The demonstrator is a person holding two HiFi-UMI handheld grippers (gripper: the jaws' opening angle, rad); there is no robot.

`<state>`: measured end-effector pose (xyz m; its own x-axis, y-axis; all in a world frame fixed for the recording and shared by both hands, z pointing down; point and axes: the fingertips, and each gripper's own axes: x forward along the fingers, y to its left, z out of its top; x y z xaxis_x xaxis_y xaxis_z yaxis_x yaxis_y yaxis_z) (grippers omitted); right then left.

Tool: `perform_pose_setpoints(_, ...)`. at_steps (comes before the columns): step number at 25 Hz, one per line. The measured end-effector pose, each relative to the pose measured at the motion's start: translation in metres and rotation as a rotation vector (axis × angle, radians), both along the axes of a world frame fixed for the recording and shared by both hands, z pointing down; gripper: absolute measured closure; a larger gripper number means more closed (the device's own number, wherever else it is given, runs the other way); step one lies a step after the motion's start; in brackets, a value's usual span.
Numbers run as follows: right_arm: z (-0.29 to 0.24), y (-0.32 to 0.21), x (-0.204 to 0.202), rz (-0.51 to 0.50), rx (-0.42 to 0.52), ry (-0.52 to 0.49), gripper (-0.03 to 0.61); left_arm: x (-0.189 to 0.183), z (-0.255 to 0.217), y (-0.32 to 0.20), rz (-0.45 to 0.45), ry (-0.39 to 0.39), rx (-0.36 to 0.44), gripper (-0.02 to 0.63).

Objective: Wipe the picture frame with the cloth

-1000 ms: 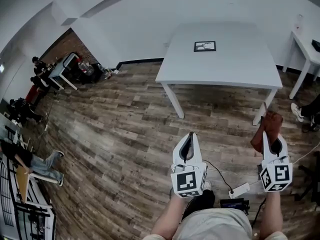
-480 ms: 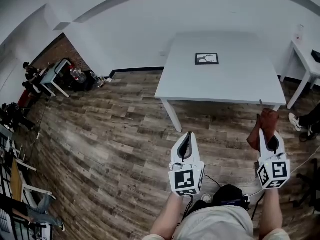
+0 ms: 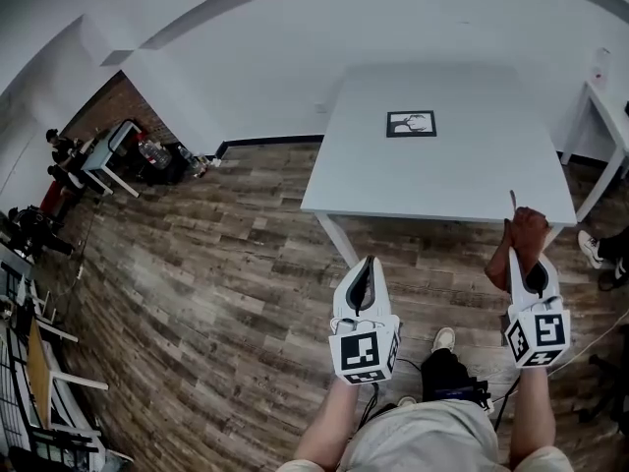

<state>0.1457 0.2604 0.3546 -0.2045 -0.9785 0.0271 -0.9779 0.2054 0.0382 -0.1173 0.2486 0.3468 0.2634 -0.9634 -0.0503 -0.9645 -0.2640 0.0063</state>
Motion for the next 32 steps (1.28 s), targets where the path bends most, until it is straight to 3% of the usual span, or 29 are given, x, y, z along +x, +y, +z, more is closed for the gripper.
perform_pose_setpoints(10,0.023,-0.15,0.056,-0.032,-0.049,-0.019,0.488,0.057,0.002,-0.14,-0.042,0.008,-0.024,0.614)
perform_pose_setpoints(16,0.023,-0.223,0.068,-0.09,-0.068,-0.023,0.489,0.077,0.0,-0.203,-0.083,0.009,-0.036,0.614)
perform_pose_setpoints(25,0.036,-0.307,0.066,-0.108,-0.106,-0.017,0.489,0.081,0.009,-0.283,-0.084,0.006,-0.052,0.614)
perform_pose_setpoints(32,0.056,-0.395,0.037,-0.099,-0.154,0.028,0.489,0.064,0.026,-0.377,-0.047,0.023,-0.058,0.614)
